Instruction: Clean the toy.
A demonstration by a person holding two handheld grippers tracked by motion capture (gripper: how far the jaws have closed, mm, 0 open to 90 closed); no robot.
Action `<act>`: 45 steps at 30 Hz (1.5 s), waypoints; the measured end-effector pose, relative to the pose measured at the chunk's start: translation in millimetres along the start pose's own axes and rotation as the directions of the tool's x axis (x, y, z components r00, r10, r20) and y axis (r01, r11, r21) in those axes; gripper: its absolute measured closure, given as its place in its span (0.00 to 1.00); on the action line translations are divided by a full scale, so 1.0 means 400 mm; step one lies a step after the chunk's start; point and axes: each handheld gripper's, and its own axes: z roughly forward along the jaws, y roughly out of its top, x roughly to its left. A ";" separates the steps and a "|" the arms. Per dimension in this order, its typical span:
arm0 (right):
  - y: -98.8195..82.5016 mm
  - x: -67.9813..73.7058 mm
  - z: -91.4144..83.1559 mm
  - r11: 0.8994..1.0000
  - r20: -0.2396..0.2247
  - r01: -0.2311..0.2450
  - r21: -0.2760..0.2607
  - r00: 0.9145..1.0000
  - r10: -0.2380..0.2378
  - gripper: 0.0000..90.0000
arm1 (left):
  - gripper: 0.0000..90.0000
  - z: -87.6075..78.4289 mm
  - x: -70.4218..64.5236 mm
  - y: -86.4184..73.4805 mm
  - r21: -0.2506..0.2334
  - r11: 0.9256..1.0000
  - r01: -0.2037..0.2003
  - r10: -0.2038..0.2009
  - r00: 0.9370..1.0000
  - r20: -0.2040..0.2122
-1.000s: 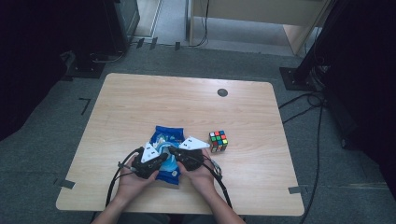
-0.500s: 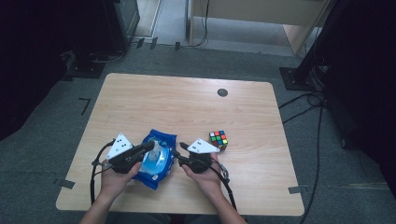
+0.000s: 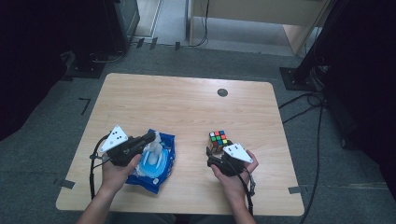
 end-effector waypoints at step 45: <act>0.037 0.285 -0.005 0.958 -0.441 0.276 0.076 0.871 -0.216 0.39 | 0.93 0.039 -0.114 -0.058 0.121 0.991 -0.064 0.056 0.996 0.064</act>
